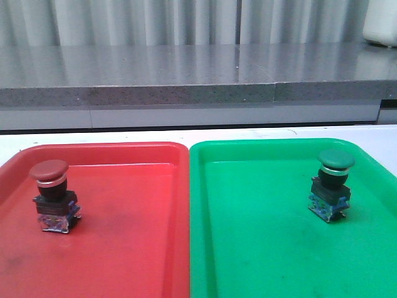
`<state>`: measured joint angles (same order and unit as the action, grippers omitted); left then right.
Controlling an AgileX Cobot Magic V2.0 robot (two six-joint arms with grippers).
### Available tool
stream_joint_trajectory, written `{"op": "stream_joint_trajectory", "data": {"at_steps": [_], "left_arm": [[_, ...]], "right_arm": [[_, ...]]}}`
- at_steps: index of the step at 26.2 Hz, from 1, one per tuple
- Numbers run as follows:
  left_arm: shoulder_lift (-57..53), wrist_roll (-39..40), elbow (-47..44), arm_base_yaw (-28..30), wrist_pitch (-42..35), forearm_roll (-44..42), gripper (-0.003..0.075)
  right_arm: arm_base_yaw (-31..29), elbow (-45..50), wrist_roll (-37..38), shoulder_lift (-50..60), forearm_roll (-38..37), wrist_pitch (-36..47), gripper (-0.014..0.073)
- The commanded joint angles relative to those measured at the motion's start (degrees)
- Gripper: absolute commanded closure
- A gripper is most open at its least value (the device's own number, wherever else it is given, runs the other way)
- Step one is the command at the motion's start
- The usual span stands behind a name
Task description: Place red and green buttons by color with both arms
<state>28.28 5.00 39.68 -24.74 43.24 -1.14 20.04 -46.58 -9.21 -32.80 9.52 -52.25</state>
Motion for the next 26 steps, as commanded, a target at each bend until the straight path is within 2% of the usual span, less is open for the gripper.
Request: {"op": "stream_joint_trajectory", "data": {"at_steps": [1,3,4,8,10,12,14,16,17,26], "left_arm": [[0.3,0.1,1.6,-0.3,-5.5,1.1,0.0226],[0.3,0.1,1.6,-0.3,-5.9,2.0,0.0226],[0.3,0.1,1.6,-0.3,-5.7,2.1,0.0226],[0.3,0.1,1.6,-0.3,-5.5,2.1,0.0236],[0.3,0.1,1.6,-0.3,-5.5,2.1,0.0311],[0.3,0.1,1.6,-0.3,-5.4,2.1,0.0444],[0.3,0.1,1.6,-0.3,-5.4,2.1,0.0595],[0.3,0.1,1.6,-0.3,-5.5,2.1,0.0711],[0.3,0.1,1.6,-0.3,-5.5,2.1,0.0738],[0.3,0.1,1.6,-0.3,-5.5,2.1,0.074]], "right_arm": [[0.0,-1.6,0.3,1.1,0.1,3.1,0.0078],[0.0,-1.6,0.3,1.4,0.1,3.1,0.0098],[0.0,-1.6,0.3,1.4,0.1,3.1,0.0139],[0.0,-1.6,0.3,1.4,0.1,3.1,0.0427],[0.0,-1.6,0.3,1.4,0.0,3.1,0.0569],[0.0,-1.6,0.3,1.4,-0.3,3.1,0.0668],[0.0,-1.6,0.3,1.4,-1.2,3.1,0.0664],[0.0,-1.6,0.3,1.4,-2.2,2.7,0.0664],[0.0,-1.6,0.3,1.4,-2.2,2.7,0.0664],[0.0,-1.6,0.3,1.4,-2.2,2.7,0.0664]]}}
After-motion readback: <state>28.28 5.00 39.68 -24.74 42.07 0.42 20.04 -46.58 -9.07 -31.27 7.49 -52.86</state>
